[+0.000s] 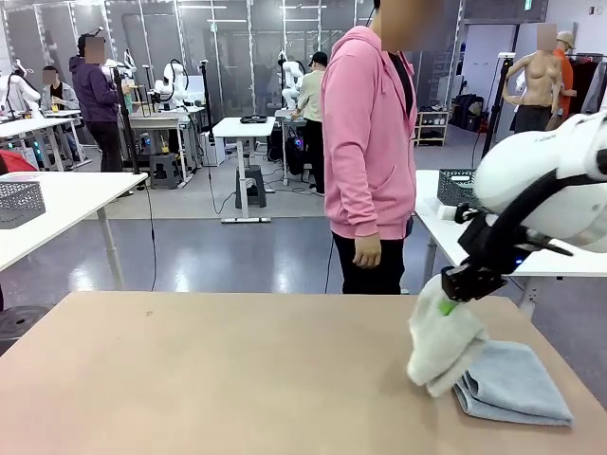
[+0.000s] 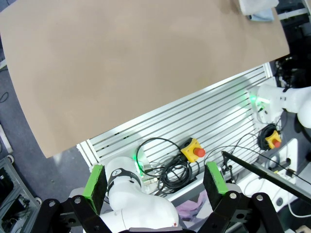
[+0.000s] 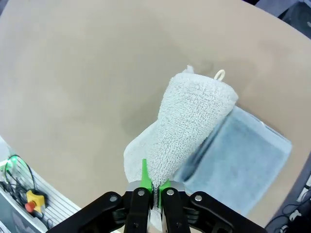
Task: Fold the towels and place them in the basket.
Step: Stack the folded Towel with hook on the right side of the table.
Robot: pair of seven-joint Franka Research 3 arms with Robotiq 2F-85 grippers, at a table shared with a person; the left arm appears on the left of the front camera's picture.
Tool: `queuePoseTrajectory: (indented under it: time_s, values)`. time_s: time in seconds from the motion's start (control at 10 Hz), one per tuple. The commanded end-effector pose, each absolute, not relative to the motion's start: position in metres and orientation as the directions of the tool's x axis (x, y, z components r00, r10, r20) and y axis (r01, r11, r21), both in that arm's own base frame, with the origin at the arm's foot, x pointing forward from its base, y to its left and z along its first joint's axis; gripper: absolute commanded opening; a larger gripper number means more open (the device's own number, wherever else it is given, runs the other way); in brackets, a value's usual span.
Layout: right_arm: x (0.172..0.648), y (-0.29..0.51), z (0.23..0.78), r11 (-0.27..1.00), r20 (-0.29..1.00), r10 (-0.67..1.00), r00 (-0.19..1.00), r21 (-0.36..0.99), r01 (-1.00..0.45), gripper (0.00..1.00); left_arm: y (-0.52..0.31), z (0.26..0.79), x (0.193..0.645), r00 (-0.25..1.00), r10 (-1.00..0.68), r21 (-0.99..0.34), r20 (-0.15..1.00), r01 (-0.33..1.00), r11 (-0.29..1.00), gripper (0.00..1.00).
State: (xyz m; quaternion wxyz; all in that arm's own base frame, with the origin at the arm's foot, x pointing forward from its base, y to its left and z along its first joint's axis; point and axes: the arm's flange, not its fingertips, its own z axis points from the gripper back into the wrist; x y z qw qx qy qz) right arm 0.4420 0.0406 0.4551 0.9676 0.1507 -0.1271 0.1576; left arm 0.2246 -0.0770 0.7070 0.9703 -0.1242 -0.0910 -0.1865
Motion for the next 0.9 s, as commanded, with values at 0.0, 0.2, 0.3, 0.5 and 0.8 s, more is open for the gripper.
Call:
queuePoseTrajectory:
  time_s: [0.0, 0.2, 0.3, 0.5, 0.8]
  values:
    - [0.439, 0.015, 0.455, 0.888, 0.281, 0.318, 0.905, 0.246, -0.389, 0.06, -0.077, 0.706, 0.223, 0.907, -0.356, -0.208, 0.225, 0.401, 0.892, 1.0]
    - [0.433, -0.015, 0.445, 0.897, 0.24, 0.304, 0.922, 0.254, -0.362, 0.06, -0.077, 0.706, 0.223, 0.907, -0.356, -0.208, 0.225, 0.401, 0.892, 1.0]
    - [0.432, -0.029, 0.437, 0.922, 0.223, 0.283, 0.933, 0.204, -0.329, 0.06, -0.077, 0.706, 0.223, 0.907, -0.356, -0.208, 0.225, 0.401, 0.892, 1.0]
    - [0.439, -0.05, 0.413, 0.957, 0.215, 0.22, 0.952, 0.14, -0.253, 0.06, -0.077, 0.706, 0.223, 0.907, -0.356, -0.208, 0.225, 0.401, 0.892, 1.0]
    - [0.451, -0.062, 0.37, 0.987, 0.156, 0.122, 0.98, 0.085, -0.136, 0.3, -0.077, 0.706, 0.223, 0.907, -0.356, -0.208, 0.225, 0.401, 0.892, 1.0]
